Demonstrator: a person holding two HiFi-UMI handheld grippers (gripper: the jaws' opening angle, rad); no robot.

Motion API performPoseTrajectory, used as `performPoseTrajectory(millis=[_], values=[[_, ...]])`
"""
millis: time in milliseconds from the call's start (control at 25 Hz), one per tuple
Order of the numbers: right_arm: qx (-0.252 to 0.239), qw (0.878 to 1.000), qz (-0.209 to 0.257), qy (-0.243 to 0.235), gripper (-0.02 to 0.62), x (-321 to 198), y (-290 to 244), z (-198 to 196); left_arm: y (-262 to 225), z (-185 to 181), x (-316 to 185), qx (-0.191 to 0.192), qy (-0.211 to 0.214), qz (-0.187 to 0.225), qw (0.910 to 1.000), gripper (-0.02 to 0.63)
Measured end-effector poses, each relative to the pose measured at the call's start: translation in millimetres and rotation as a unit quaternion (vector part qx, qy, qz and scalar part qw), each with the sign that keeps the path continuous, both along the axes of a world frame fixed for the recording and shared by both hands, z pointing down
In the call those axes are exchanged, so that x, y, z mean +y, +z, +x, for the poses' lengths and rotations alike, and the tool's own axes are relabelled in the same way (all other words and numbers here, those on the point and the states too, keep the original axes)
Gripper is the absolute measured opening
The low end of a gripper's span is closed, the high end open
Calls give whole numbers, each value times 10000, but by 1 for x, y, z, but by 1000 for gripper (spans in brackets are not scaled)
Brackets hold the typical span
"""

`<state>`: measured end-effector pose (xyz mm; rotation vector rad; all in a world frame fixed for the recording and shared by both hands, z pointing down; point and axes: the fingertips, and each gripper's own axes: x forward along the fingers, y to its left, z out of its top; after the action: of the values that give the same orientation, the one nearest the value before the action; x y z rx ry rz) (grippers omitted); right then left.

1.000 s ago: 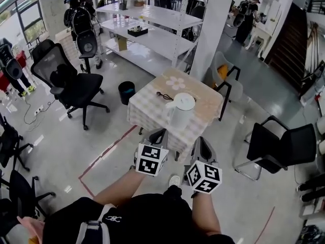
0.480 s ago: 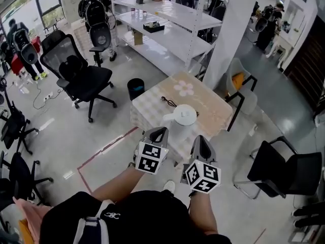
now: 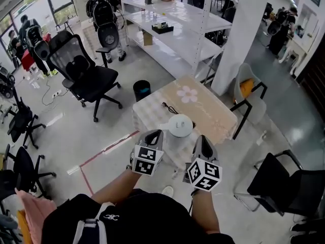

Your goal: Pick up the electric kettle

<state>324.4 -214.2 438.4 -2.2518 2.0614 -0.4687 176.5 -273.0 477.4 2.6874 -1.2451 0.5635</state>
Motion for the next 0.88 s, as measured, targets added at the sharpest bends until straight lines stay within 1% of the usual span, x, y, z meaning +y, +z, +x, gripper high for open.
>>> performPoseTrajectory(millis=[160, 320, 360, 400, 480, 640, 720, 880], values=[[-137, 9998, -65, -115, -9, -13, 2, 7, 8, 0, -7, -81, -166, -103, 9998, 0], [-220, 9994, -148, -218, -9, -36, 8, 6, 23, -5, -20, -131, -414, -12, 9991, 11], [-232, 9992, -197, -266, -9, -39, 11, 4, 28, -7, -20, -141, -453, -30, 9989, 48], [-224, 9990, -230, -312, -9, -42, 13, 1, 33, -10, -21, -147, -483, -63, 9987, 66], [-169, 9988, -265, -387, -9, -47, 15, -7, 43, -16, -26, -186, -544, -130, 9983, 74], [-116, 9981, -382, -462, -9, -50, 18, -15, 69, -24, -32, -375, -574, -297, 9972, 153], [-85, 9980, -458, -435, -9, -50, 22, -12, 84, -23, -33, -469, -567, -365, 9966, 177], [68, 9971, -619, -438, -9, -50, 30, -10, 112, -21, -38, -575, -476, -483, 9960, 206]])
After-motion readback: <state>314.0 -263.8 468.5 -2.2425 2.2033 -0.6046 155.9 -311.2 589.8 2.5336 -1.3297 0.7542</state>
